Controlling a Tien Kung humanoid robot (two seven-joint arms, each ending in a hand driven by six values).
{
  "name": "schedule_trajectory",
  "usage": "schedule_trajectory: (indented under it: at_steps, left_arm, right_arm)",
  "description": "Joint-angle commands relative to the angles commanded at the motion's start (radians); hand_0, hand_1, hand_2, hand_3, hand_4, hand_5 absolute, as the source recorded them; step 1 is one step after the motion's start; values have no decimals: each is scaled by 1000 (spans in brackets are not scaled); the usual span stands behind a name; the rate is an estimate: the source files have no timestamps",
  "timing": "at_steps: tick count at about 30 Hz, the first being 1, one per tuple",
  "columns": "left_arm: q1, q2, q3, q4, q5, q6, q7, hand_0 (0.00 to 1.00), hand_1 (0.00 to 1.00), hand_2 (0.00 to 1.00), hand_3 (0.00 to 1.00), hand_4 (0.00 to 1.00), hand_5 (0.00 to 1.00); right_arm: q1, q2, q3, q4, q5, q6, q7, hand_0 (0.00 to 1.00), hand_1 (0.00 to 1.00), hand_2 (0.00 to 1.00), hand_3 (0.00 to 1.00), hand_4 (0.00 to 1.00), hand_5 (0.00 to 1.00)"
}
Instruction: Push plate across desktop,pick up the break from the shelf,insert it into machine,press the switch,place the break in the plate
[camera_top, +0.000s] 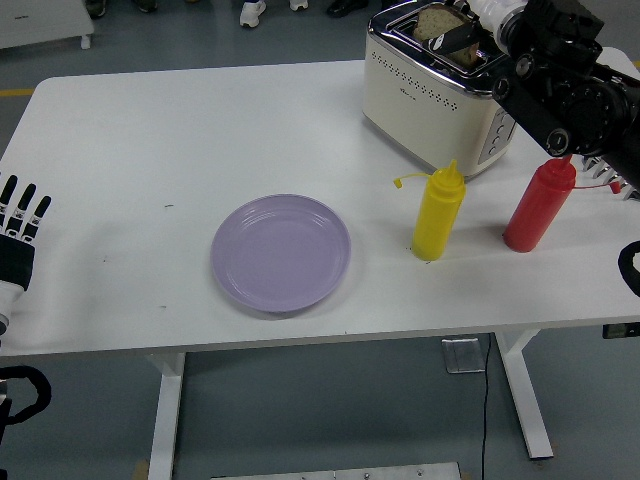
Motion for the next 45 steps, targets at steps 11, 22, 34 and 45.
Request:
schedule_trajectory:
  at_steps: [11, 22, 34, 45]
  left_arm:
    - [-3, 1, -1, 1, 0, 0, -1, 813, 858, 919, 852, 642, 998]
    - [0, 0, -3, 1, -1, 0, -2, 813, 858, 919, 852, 643, 998]
    - [4, 1, -2, 1, -1, 0, -3, 814, 858, 919, 852, 643, 998]
    - [7, 4, 0, 1, 0, 0, -3, 813, 858, 919, 852, 643, 998]
  right_arm:
    - [12, 25, -50, -18, -52, -32, 14, 234, 358, 440, 523, 579, 198]
    - [6, 24, -73, -14, -81, -53, 17, 210, 334, 423, 506, 547, 178]
    - [2, -31, -27, 71, -107, -52, 17, 189, 322, 406, 496, 493, 149]
    - [42, -143, 87, 271, -215, -42, 14, 182, 316, 399, 493, 458, 135]
